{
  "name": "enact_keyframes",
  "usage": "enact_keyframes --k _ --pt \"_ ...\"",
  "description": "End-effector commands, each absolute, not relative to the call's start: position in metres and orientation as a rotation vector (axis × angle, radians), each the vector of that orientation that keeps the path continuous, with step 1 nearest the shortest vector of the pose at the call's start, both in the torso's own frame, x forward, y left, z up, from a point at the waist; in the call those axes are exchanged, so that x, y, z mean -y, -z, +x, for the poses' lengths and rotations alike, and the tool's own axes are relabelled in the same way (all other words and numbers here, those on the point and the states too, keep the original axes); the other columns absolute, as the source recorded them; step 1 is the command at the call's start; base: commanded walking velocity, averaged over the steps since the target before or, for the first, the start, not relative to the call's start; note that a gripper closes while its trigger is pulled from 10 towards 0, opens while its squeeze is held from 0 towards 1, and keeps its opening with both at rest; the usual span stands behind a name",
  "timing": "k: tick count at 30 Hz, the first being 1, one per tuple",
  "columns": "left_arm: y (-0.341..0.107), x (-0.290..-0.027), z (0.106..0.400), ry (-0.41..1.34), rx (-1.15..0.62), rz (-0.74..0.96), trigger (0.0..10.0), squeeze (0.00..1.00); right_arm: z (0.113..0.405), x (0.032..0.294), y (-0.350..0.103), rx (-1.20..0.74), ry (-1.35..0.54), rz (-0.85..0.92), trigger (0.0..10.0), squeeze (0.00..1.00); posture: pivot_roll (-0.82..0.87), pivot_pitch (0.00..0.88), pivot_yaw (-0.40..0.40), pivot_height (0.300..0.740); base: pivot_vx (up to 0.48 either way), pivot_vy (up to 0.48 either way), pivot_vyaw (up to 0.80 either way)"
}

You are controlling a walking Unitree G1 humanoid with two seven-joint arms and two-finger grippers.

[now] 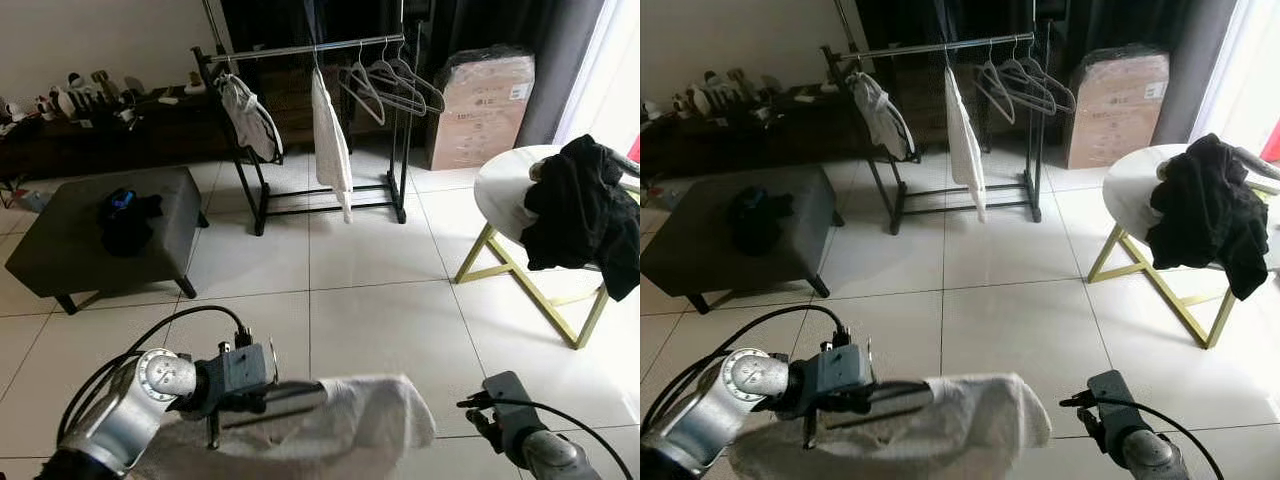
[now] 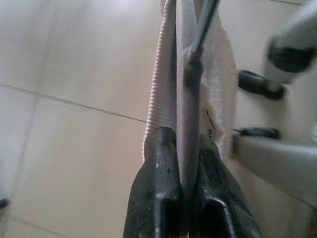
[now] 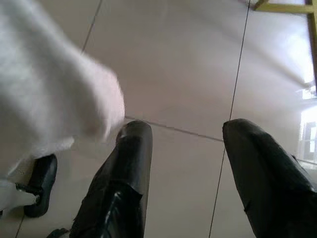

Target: Hang hanger

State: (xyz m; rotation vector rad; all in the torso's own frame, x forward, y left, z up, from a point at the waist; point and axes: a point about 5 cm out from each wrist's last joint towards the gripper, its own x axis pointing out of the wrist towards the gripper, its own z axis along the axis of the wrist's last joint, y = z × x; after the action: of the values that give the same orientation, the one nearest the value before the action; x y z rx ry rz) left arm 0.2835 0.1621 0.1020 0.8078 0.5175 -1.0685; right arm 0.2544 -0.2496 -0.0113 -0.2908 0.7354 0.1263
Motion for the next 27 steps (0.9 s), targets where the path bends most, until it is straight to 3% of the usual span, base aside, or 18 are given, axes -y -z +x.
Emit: enact_keyframes --k 1,7,8,9,11,14,15,16,22,24,25,26,27 --pt "-0.109 -0.163 0.293 0.975 -0.483 0.79 10.0 0.0 0.259 0.246 0.002 -0.695 -0.128 -0.236 10.0 1.0 -0.1 0.1 0.099 0.74 0.0 0.0 0.0" --pt "-0.11 -0.137 0.299 0.911 -0.447 0.622 10.0 0.0 0.266 0.224 -0.023 -0.588 -0.153 -0.098 10.0 1.0 -0.11 0.096 0.099 0.74 0.0 0.0 0.0" --pt "-0.11 -0.132 0.299 0.921 -0.443 0.592 10.0 0.0 0.268 0.215 -0.033 -0.554 -0.161 -0.054 10.0 0.67 -0.11 0.093 0.099 0.74 0.0 0.0 0.0" --pt "-0.11 -0.129 0.298 0.931 -0.44 0.581 10.0 0.0 0.27 0.21 -0.038 -0.535 -0.174 -0.036 10.0 0.04 -0.11 0.092 0.099 0.74 0.0 0.0 0.0" --pt "-0.11 -0.12 0.298 0.934 -0.432 0.543 10.0 0.0 0.272 0.199 -0.052 -0.498 -0.183 -0.008 10.0 0.0 -0.11 0.09 0.1 0.74 0.0 0.0 0.0" --pt "-0.113 -0.11 0.299 0.935 -0.41 0.482 10.0 0.0 0.272 0.187 -0.065 -0.461 -0.184 0.011 10.0 0.0 -0.12 0.082 0.101 0.74 0.0 0.0 0.0" --pt "-0.114 -0.108 0.299 0.934 -0.407 0.472 10.0 0.0 0.272 0.186 -0.067 -0.456 -0.173 0.018 10.0 0.73 -0.12 0.08 0.101 0.74 0.0 0.0 0.0" --pt "-0.116 -0.104 0.3 0.939 -0.397 0.444 10.0 0.0 0.272 0.182 -0.07 -0.446 -0.166 0.022 10.0 1.0 -0.12 0.079 0.102 0.74 0.0 0.0 0.0" --pt "-0.125 -0.094 0.305 0.964 -0.376 0.372 10.0 0.0 0.26 0.177 -0.081 -0.48 -0.041 0.025 10.0 1.0 -0.13 0.076 0.106 0.74 0.0 0.0 0.0" --pt "-0.126 -0.094 0.308 0.958 -0.376 0.366 10.0 0.0 0.257 0.178 -0.082 -0.496 -0.015 0.013 10.0 0.75 -0.14 0.08 0.11 0.74 0.0 0.0 0.0" --pt "-0.127 -0.094 0.309 0.952 -0.376 0.359 10.0 0.0 0.256 0.179 -0.083 -0.502 -0.003 -0.001 10.0 0.56 -0.14 0.08 0.11 0.74 0.0 0.0 0.0" --pt "-0.129 -0.093 0.313 0.94 -0.377 0.339 10.0 0.0 0.255 0.18 -0.083 -0.52 0.032 0.003 10.0 0.0 -0.15 0.079 0.114 0.74 0.0 0.0 0.0" --pt "-0.13 -0.092 0.315 0.936 -0.378 0.33 10.0 0.0 0.255 0.18 -0.083 -0.527 0.045 0.01 10.0 0.0 -0.15 0.078 0.114 0.74 0.0 0.0 0.0"
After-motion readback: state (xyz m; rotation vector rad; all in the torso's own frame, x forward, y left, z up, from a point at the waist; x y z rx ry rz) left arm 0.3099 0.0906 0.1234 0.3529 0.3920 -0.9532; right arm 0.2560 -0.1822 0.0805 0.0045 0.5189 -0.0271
